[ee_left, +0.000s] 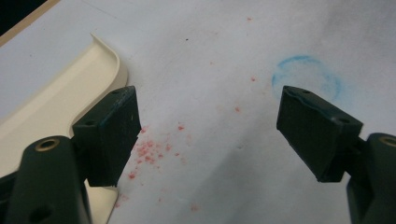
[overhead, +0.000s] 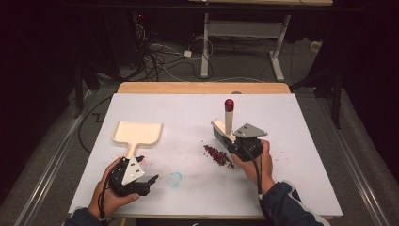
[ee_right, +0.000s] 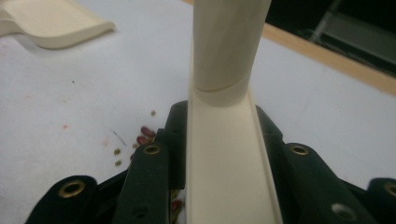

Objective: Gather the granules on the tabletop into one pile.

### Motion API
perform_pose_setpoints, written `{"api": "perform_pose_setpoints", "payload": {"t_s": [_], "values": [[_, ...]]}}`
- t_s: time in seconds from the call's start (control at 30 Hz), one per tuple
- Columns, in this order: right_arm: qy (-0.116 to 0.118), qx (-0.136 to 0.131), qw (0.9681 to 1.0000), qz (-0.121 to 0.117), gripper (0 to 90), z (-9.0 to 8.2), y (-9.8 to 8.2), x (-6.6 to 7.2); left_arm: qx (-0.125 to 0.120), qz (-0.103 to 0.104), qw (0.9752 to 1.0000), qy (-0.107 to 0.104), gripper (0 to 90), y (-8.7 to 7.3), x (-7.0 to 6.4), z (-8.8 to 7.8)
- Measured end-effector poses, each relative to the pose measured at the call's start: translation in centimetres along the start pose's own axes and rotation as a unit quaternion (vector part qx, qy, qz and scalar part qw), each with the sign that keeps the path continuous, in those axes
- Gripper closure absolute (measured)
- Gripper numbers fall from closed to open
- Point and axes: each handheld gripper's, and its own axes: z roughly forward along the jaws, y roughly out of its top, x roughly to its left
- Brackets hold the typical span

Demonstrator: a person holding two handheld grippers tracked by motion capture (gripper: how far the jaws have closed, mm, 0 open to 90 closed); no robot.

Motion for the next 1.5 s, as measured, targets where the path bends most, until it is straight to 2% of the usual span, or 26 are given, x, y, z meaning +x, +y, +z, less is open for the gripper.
{"api": "perform_pose_setpoints", "payload": {"t_s": [0.07,0.1,0.13,0.2,0.23,0.27,0.33,0.37,0.4,0.5,0.57,0.63,0.67,0.7,0.73,0.77,0.8,0.83,0.9,0.97,1.03,1.13,1.3,1.33,1.37,1.5], "values": [[0.013,-0.009,0.9996,-0.023,67.5,0.8,0.5,-1.1,-0.002,-0.001,1.0000,0.000,20.8,0.1,0.0,0.1],[0.033,-0.015,0.9990,-0.028,67.5,1.4,0.8,-1.7,-0.001,-0.001,1.0000,0.000,20.8,0.1,0.1,0.2],[0.033,-0.015,0.9990,-0.028,67.5,1.4,0.8,-1.7,0.000,0.000,1.0000,0.001,20.8,0.1,0.1,0.3],[0.076,-0.028,0.9945,-0.066,67.6,3.5,1.3,-2.6,0.000,0.000,1.0000,0.000,20.8,0.2,0.1,0.4],[0.076,-0.028,0.9945,-0.066,67.6,3.5,1.3,-2.6,0.002,-0.001,1.0000,0.001,20.8,0.2,0.2,0.5],[0.092,-0.032,0.9906,-0.096,67.6,5.1,1.6,-2.8,0.006,0.002,1.0000,0.003,20.8,0.2,0.2,0.6],[0.106,-0.034,0.9866,-0.119,67.6,6.3,1.8,-2.6,0.006,-0.001,1.0000,0.004,20.8,0.2,0.3,0.6],[0.106,-0.034,0.9866,-0.119,67.6,6.3,1.8,-2.6,0.007,-0.002,1.0000,0.004,20.8,0.2,0.3,0.6],[0.115,-0.039,0.9832,-0.136,67.5,7.2,1.9,-2.3,0.006,-0.005,1.0000,0.005,20.9,0.1,0.3,0.6],[0.132,-0.039,0.9800,-0.144,67.5,7.9,2.0,-1.9,0.008,-0.005,0.9999,0.005,20.9,0.0,0.3,0.6],[0.189,-0.033,0.9685,-0.159,67.5,8.4,1.7,-1.4,0.009,-0.003,0.9999,0.004,20.9,0.0,0.3,0.6],[0.206,-0.030,0.9611,-0.181,67.3,8.0,1.5,-1.2,0.010,-0.001,0.9999,0.004,20.9,-0.1,0.2,0.5],[0.206,-0.030,0.9611,-0.181,67.3,8.0,1.5,-1.2,0.009,-0.001,1.0000,0.004,20.9,-0.1,0.2,0.5],[0.227,-0.030,0.9532,-0.197,67.1,7.6,1.1,-1.2,0.009,-0.002,1.0000,0.003,20.9,-0.1,0.2,0.5],[0.227,-0.030,0.9532,-0.197,67.1,7.6,1.1,-1.2,0.010,-0.002,0.9999,0.002,20.9,-0.1,0.2,0.5],[0.247,-0.030,0.9457,-0.209,66.8,7.0,0.6,-1.5,0.010,-0.002,0.9999,0.003,20.9,-0.1,0.2,0.5],[0.247,-0.030,0.9457,-0.209,66.8,7.0,0.6,-1.5,0.010,-0.002,0.9999,0.003,20.9,-0.1,0.1,0.5],[0.258,-0.029,0.9399,-0.222,66.7,6.4,0.2,-1.8,0.011,-0.001,0.9999,0.003,21.0,-0.1,0.1,0.5],[0.264,-0.028,0.9379,-0.223,66.8,6.0,0.0,-2.0,0.012,0.000,0.9999,0.003,20.9,-0.1,0.1,0.5],[0.275,-0.026,0.9317,-0.236,66.8,4.9,-0.6,-2.4,0.013,0.000,0.9999,0.002,20.9,-0.1,0.1,0.5],[0.274,-0.022,0.9316,-0.238,66.8,4.5,-0.8,-2.5,0.017,0.001,0.9999,0.002,20.9,-0.1,0.1,0.6],[0.274,-0.022,0.9273,-0.254,67.0,3.2,-1.4,-3.1,0.021,0.000,0.9998,0.001,20.9,-0.1,0.1,0.7],[0.272,-0.022,0.9287,-0.251,67.1,2.4,-1.8,-3.8,0.021,0.002,0.9998,0.001,20.9,-0.1,0.0,0.8],[0.261,-0.026,0.9325,-0.248,67.3,2.1,-1.8,-4.1,0.021,0.002,0.9998,0.002,20.9,-0.1,0.0,0.7],[0.261,-0.026,0.9325,-0.248,67.3,2.1,-1.8,-4.1,0.021,0.001,0.9998,0.003,20.9,-0.1,0.0,0.7],[0.232,-0.047,0.9464,-0.220,67.4,1.5,-1.5,-4.9,0.021,0.002,0.9998,0.004,20.9,-0.1,0.1,0.7]]}}
